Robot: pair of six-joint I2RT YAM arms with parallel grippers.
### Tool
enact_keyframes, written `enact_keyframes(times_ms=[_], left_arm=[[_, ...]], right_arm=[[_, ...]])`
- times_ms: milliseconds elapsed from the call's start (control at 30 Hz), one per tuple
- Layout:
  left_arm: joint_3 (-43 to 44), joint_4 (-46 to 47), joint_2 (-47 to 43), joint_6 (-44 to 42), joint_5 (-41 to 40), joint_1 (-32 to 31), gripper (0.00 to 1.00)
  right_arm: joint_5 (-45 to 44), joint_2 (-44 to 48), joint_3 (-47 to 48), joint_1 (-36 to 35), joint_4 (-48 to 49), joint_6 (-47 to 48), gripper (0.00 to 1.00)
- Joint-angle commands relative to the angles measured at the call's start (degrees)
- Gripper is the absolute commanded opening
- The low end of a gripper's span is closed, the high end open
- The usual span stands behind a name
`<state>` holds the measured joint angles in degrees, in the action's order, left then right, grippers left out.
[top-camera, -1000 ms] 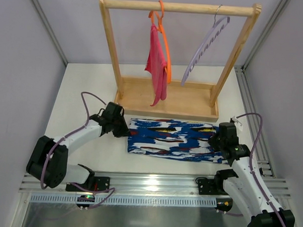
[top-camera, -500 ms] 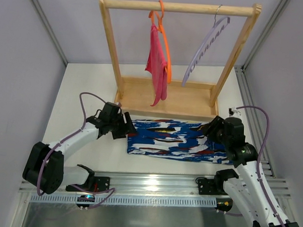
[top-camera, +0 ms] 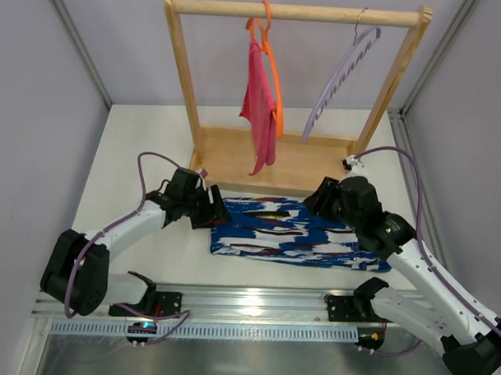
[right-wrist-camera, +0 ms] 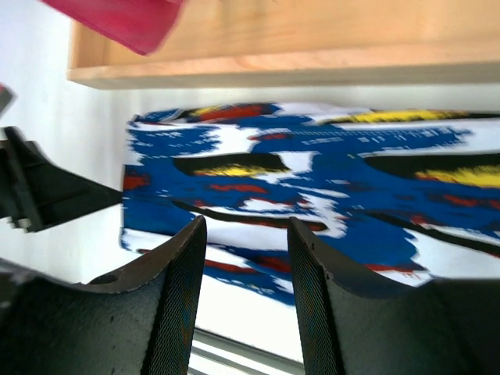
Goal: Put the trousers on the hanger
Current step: Fold the trousers
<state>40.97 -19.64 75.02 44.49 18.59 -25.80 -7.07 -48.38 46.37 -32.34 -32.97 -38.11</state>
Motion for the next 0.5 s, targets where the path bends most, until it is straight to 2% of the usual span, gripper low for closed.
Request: enact_keyframes(times_ms=[0,67,100,167,200,300,367,400,467], left_arm=[[2.1,0.5,-1.3,-1.2,1.5,0.1,0.69],[2.5,-0.5,-0.6,-0.7,-0.5,0.1,0.69],[2.8,-1.2,-0.2,-0.8,-1.1,0.3,0.69],[3.2,-2.5,1.0,-0.9,-2.2,0.6,0.69],[3.2,-2.9,1.4,-0.9,-2.7,1.3,0.69],[3.1,-3.1,2.6,-0.9,-2.3,2.2,0.69],[2.9,-3.4,2.8,-1.2,-2.4,2.2,0.70],[2.9,-3.6,3.1,-1.6,-2.8,2.2,0.70],[3.1,-4.5,4.2,-2.2,-2.8,2.2,0.70]], right_arm=[[2.2,0.0,-0.6,-2.5,9.9,0.0,0.49],[10.5,-3.1,-3.4,-4.9,16.6,0.4,0.47],[11.9,-4.9,-4.6,-6.5,21.8,0.6,0.46],[13.3,-9.9,-4.0,-9.6,24.4,2.8,0.43],[14.5,-15.2,-2.7,-13.0,27.0,3.6,0.43],[21.3,-25.1,-0.7,-16.3,34.8,7.9,0.43],[23.0,-29.5,0.6,-17.4,37.2,10.8,0.46],[23.2,-32.7,2.0,-18.5,37.9,15.2,0.48],[24.8,-36.2,4.0,-18.7,36.6,18.6,0.50]])
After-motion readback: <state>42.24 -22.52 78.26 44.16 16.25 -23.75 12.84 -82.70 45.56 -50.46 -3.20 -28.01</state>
